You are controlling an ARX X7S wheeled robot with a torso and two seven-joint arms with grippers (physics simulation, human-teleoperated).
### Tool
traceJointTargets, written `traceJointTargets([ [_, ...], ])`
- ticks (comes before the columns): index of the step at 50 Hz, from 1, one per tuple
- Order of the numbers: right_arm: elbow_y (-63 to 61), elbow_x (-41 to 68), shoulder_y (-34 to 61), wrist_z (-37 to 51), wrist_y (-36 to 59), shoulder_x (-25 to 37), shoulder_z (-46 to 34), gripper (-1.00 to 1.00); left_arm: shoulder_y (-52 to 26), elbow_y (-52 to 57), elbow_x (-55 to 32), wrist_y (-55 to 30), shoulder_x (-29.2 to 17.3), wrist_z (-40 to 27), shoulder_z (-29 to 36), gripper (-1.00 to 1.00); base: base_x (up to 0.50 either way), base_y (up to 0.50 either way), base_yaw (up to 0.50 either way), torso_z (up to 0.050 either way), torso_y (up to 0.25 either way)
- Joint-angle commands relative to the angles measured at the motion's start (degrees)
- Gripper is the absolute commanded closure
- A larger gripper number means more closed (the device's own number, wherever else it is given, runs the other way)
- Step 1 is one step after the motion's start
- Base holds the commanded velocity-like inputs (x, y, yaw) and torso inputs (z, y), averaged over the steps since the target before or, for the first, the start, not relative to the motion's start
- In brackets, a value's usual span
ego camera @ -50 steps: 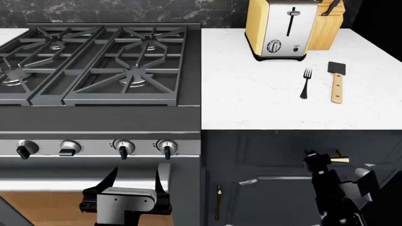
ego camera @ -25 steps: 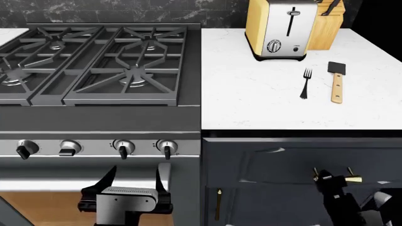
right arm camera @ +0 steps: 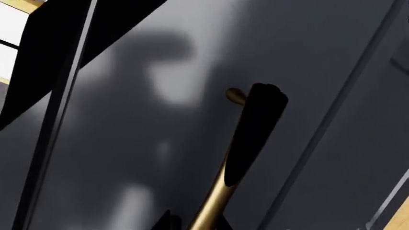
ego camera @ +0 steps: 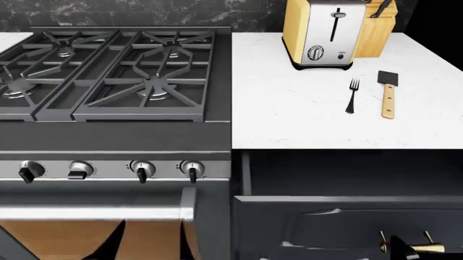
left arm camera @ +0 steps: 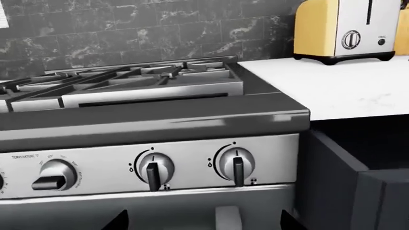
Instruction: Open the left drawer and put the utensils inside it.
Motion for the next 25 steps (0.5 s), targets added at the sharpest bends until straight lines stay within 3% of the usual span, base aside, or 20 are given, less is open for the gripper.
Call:
traceJointTargets([
  [1,-18.0,4.7,-6.1,0.0,7.6,4.1,9.7,1.00,9.0,6.8,3.4,3.5,-0.8,-2.8,0.9,-1.00,-0.01,0.00,-0.01,0.000,0.000],
  [20,-24.8,10.0,-13.9,-2.1,16.0,7.7,19.8,1.00,8.3,5.1,-0.5,5.6,-2.1,-3.6,-2.3,-1.00,0.00,0.00,-0.01,0.001,0.002],
  [25,-25.5,10.4,-14.0,-1.8,15.5,7.2,19.3,1.00,9.3,4.5,-0.8,7.5,-2.5,-4.0,-2.7,-1.00,0.00,0.00,-0.01,0.000,0.002],
])
